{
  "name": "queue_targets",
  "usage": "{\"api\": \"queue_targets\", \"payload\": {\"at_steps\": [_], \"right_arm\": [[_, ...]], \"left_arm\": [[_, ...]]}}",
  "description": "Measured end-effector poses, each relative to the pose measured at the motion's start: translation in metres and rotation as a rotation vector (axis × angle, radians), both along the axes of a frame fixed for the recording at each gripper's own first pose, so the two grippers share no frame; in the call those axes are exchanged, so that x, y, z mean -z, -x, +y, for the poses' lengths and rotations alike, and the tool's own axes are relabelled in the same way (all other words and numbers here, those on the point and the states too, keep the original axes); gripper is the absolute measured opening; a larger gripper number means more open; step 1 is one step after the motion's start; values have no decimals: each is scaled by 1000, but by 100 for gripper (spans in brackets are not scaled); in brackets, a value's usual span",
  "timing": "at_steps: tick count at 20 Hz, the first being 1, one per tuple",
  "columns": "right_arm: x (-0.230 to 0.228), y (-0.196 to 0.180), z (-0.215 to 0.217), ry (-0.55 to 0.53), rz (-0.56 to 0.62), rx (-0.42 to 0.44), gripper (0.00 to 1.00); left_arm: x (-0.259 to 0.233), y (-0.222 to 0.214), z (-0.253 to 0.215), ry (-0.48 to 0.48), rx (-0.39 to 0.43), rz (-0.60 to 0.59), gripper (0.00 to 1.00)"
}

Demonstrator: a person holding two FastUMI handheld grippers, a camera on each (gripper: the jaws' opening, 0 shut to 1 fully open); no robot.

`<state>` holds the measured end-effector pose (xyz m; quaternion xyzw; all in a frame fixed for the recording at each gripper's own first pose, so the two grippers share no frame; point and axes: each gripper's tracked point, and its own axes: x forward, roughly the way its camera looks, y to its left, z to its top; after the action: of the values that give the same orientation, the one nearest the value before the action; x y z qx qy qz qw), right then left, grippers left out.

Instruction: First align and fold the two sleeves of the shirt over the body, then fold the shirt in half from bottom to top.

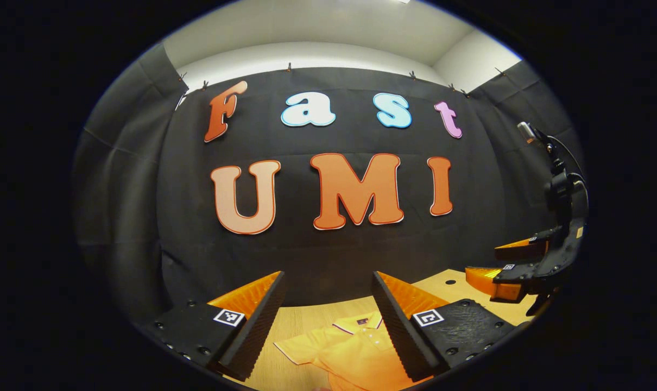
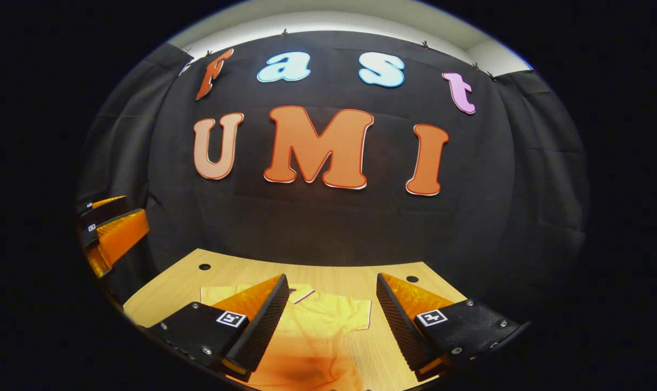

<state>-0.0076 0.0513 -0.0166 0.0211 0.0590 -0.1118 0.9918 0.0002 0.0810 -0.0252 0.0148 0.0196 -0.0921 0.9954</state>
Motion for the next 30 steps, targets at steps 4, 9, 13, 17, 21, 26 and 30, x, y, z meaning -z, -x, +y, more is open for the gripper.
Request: {"api": "queue_targets", "payload": {"at_steps": [4, 9, 13, 17, 21, 26, 30], "right_arm": [[26, -12, -24, -6, 87, 20, 98], [72, -58, -47, -49, 207, -34, 98], [115, -88, -59, -118, 335, -66, 99], [153, -113, -79, -197, 445, -68, 99], [192, -131, -94, -255, 554, -69, 99], [231, -157, -108, -258, 662, -100, 98], [254, -180, -109, -272, 755, -127, 96]], "left_arm": [[5, 2, 14, -15, -36, 16, 96], [1, 0, 29, -54, -172, 10, 96], [12, 6, 35, -61, -266, 56, 97], [17, 16, 47, -79, -362, 79, 96], [40, 32, 53, -108, -453, 153, 96], [60, 56, 42, -157, -512, 228, 96], [74, 69, 34, -173, -531, 289, 96]]}}
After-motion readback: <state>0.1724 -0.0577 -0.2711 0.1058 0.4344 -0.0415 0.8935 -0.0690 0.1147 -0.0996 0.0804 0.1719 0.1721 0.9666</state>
